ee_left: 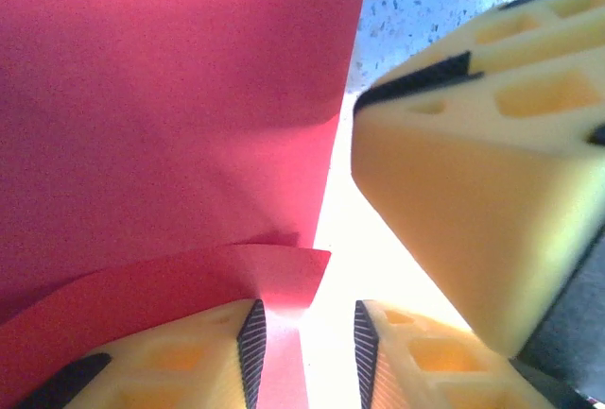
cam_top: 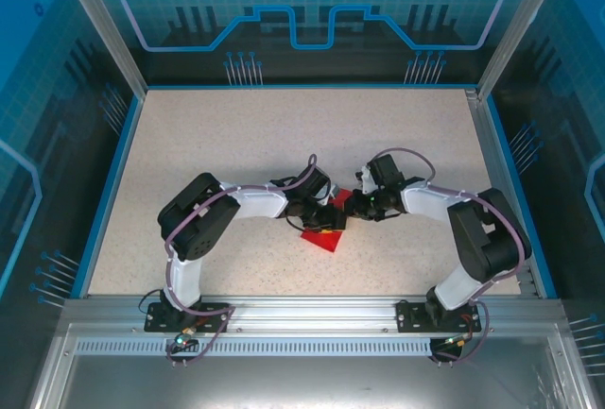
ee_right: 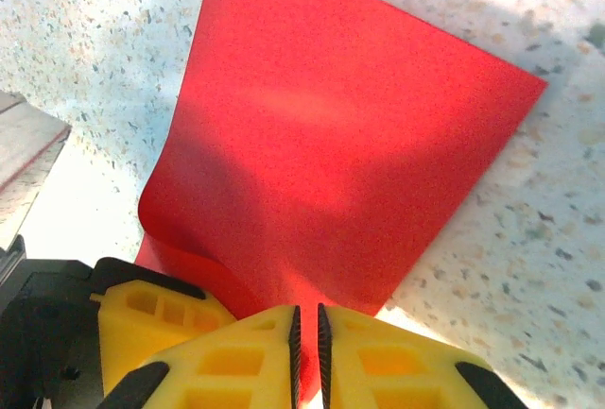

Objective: Fold a paper plane with a square sheet of paper (pick it up from the middle)

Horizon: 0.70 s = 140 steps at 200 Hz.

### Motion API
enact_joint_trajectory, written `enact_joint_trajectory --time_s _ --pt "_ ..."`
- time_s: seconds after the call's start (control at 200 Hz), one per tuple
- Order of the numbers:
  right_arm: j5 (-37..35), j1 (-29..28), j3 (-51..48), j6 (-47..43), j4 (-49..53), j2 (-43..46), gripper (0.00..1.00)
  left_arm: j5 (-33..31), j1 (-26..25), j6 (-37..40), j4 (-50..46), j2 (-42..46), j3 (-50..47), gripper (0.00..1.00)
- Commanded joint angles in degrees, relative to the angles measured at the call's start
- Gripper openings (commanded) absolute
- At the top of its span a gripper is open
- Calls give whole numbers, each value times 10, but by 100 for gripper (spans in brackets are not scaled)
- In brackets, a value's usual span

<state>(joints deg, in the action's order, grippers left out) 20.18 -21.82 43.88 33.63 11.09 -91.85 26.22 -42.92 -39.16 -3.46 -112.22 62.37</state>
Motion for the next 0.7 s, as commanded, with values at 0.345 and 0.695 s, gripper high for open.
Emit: enact_joint_trajectory --time_s 0.345,0.695 --pt "77 52 -116 38 -39 118 14 -6 -3 -10 14 -7 -32 15" --pt "92 -2 -193 148 -142 177 9 -1 -2 -7 19 -14 -35 2"
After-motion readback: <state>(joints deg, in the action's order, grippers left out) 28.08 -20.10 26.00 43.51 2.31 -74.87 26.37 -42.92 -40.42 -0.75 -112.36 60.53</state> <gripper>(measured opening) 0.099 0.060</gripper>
